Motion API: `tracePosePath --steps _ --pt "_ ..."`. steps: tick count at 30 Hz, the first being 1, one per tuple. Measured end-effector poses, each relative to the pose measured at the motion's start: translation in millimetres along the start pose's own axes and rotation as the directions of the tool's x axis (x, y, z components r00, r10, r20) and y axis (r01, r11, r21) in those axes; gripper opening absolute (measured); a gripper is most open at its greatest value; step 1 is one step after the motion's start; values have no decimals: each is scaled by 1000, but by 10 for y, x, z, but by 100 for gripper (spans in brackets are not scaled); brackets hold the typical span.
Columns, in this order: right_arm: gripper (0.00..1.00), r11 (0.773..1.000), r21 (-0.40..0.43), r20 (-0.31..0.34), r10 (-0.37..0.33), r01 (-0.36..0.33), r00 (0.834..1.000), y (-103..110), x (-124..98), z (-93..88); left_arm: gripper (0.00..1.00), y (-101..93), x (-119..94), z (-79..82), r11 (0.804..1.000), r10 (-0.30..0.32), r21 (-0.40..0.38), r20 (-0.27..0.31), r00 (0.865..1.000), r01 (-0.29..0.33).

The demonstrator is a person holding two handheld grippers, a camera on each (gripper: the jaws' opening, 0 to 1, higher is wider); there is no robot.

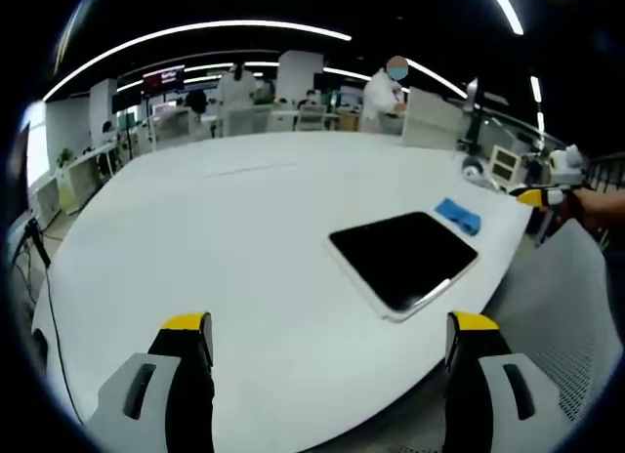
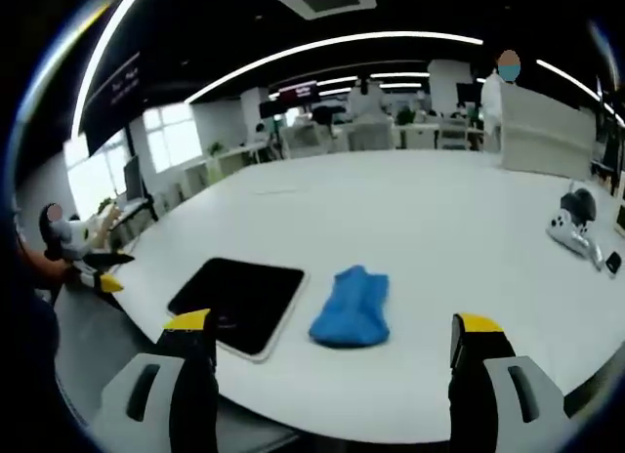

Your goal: Wipe the mirror surface with the cleaning cloth until all visible marks leave the cleaned area.

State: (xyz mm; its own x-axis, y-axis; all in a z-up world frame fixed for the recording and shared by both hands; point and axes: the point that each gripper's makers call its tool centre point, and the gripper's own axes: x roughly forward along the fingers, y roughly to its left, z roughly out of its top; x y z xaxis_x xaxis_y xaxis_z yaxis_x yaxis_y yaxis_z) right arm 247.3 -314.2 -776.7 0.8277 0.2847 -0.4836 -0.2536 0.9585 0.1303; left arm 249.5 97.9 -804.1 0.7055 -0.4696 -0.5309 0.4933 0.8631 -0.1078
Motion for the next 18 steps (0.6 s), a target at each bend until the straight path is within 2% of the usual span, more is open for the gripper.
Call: tracePosePath --steps 2,8,9,10,12,15,18 --pt "95 1000 1 -11 -4 4 1000 -25 -7 -34 99 7 -2 5 1000 5 -2 3 1000 -5" --pt "96 1000 10 -25 3 -3 1000 -12 -33 -64 99 -7 -29 49 1000 8 6 0 1000 -8" --pt "96 1000 9 -26 3 -2 1000 -11 -37 -67 99 -52 -42 155 1000 -16 -9 53 998 16" --pt "96 1000 9 -27 3 -2 1000 -11 -37 -70 99 -52 -58 197 999 -16 -29 78 997 19" --pt "96 1000 7 -34 1 -1 999 -22 -33 -88 99 -11 -52 146 999 -6 -40 54 999 9" --pt "96 1000 8 -40 2 -2 999 -17 -41 -101 99 22 -22 6 1000 17 3 -2 1000 -17" --pt "96 1000 7 -37 -2 3 999 -26 -53 -95 99 28 -11 20 1000 17 -6 9 1000 -17"
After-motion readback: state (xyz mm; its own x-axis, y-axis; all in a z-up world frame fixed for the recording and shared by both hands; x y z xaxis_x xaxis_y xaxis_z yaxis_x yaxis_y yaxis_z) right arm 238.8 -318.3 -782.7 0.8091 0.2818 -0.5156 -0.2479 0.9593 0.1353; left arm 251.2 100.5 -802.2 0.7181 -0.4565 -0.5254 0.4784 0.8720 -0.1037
